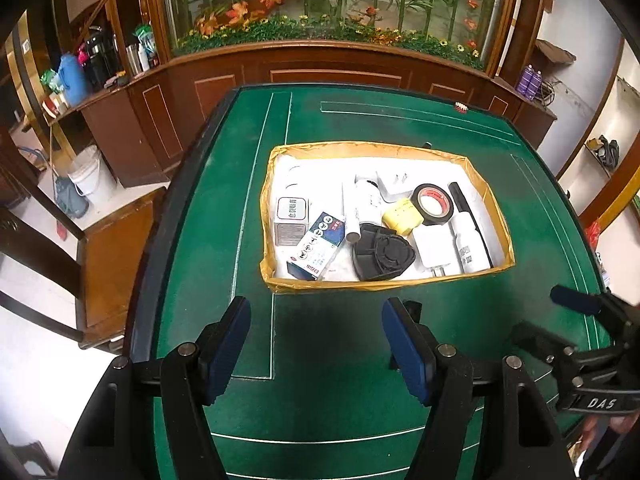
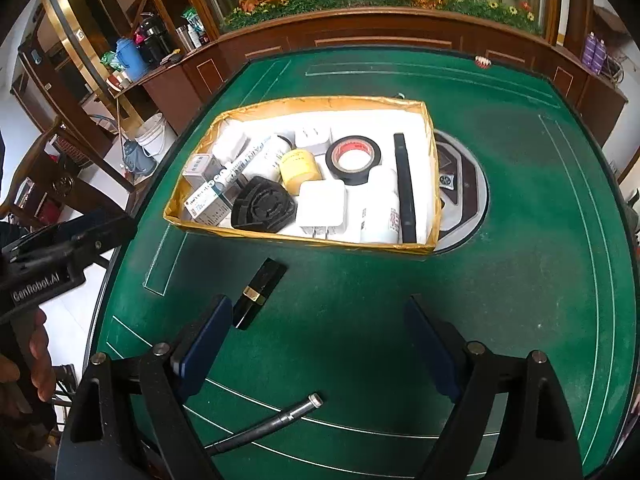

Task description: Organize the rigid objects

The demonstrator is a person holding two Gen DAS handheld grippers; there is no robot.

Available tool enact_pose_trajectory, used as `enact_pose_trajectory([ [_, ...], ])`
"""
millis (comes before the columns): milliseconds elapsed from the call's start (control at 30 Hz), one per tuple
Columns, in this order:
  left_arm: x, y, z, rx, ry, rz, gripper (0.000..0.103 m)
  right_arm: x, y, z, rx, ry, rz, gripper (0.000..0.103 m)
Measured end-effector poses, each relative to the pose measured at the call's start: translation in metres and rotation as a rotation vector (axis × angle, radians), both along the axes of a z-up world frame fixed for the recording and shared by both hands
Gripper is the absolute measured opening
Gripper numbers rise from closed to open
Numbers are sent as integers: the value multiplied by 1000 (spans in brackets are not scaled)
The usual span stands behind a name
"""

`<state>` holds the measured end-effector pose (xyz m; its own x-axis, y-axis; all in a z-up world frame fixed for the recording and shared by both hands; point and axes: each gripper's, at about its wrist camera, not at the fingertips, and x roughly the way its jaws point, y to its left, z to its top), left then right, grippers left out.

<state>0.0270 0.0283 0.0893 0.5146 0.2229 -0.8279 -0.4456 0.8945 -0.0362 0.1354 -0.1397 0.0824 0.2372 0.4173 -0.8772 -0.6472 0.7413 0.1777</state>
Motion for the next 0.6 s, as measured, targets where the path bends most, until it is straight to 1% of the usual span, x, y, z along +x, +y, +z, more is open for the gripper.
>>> enact_pose_trajectory([
  [33,-2,-2,1,6,-1,2,73,-1,-1,3,5,-10,1,93],
  [100,-6,-5,2,12,-6,6,80,-3,-1,8,8,-21,4,95],
  [233,-12,-9,2,36,3,15,87,-6,-2,14,13,-36,8,102],
  [433,-17,-11,0,48,9,22,96,-11,-3,19,14,-48,5,103],
  [500,-16,-10,3,38,-1,20,102,-11,-4,20,16,-55,-2,103],
  [600,-10,-9,5,44,15,26,102,-8,-5,23,20,-68,-7,103],
])
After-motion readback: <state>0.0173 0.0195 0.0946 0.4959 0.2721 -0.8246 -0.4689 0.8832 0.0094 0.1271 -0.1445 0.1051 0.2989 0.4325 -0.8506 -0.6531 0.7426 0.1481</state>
